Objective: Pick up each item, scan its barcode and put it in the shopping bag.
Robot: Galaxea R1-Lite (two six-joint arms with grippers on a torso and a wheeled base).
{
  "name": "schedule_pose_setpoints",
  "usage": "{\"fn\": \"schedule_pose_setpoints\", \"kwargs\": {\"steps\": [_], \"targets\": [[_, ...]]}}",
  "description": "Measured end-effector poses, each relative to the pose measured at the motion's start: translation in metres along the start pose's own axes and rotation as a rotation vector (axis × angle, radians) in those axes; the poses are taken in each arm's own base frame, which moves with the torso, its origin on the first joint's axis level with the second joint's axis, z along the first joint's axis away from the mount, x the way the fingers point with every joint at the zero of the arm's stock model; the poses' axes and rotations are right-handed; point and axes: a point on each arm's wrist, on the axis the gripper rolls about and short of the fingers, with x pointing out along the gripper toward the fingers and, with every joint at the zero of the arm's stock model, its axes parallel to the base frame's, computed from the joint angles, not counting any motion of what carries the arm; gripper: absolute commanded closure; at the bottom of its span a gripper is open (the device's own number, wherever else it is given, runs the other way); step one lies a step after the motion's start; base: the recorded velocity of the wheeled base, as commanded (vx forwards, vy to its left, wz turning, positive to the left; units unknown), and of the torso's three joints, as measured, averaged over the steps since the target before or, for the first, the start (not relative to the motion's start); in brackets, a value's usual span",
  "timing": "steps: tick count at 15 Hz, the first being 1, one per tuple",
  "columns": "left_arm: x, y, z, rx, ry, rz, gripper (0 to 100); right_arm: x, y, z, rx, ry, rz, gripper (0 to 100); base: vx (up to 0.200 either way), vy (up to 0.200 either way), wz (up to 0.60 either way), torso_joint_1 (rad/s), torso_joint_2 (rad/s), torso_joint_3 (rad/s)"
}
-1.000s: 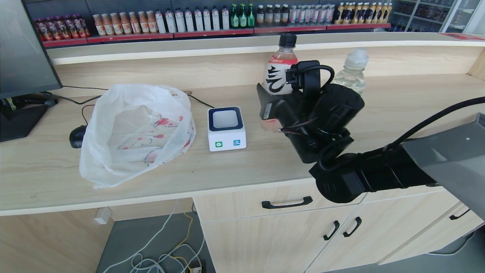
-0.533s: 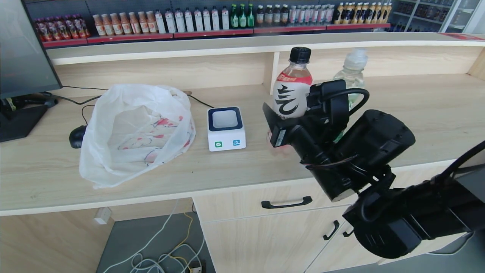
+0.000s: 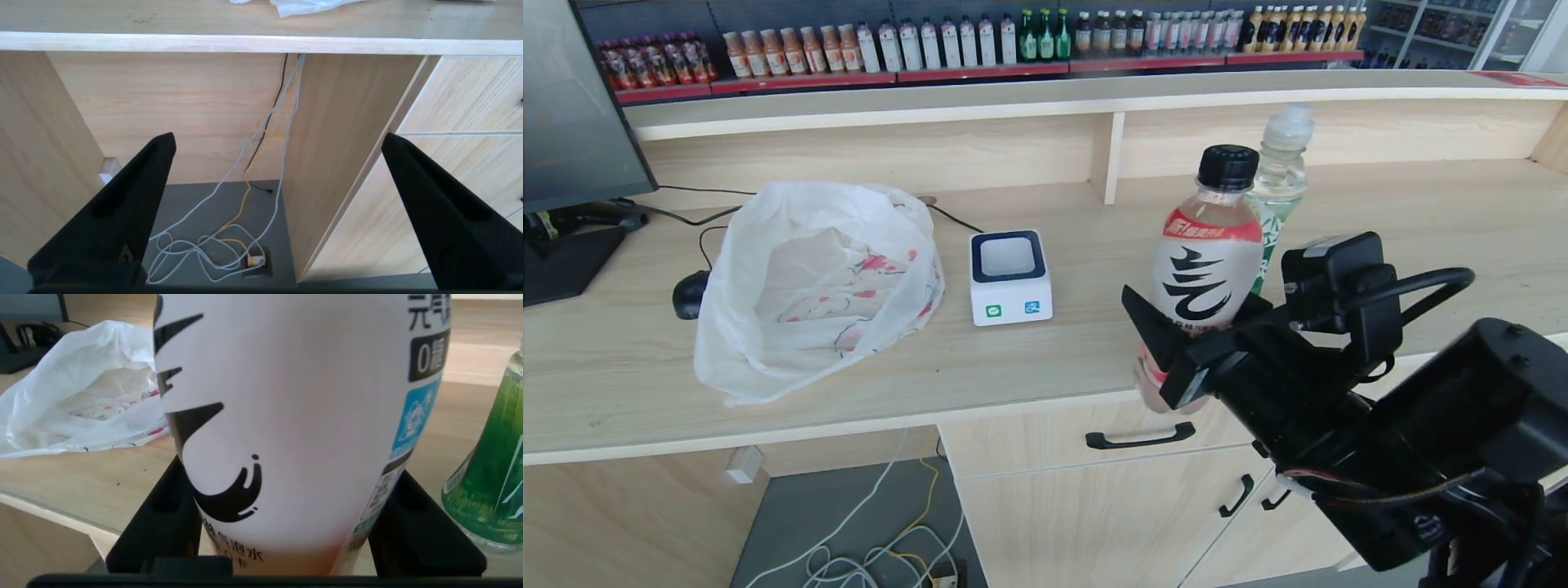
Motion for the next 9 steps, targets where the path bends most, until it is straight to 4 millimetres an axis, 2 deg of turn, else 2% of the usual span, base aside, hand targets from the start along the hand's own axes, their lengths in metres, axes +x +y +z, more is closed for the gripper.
{"fn": "schedule_pose_setpoints", "kwargs": {"steps": [6, 9], "targets": [[0.000, 0.000, 0.000, 0.000, 0.000, 0.000, 0, -0.021, 0.011, -0.001, -0.038, 0.033, 0.066, 100, 0.000, 0.000, 0.00, 0.000, 0.00, 0.000], [0.000, 0.000, 0.000, 0.000, 0.000, -0.001, 0, -0.029, 0.018, -0.003, -0.116, 0.045, 0.101, 100, 0.000, 0.000, 0.00, 0.000, 0.00, 0.000]]}}
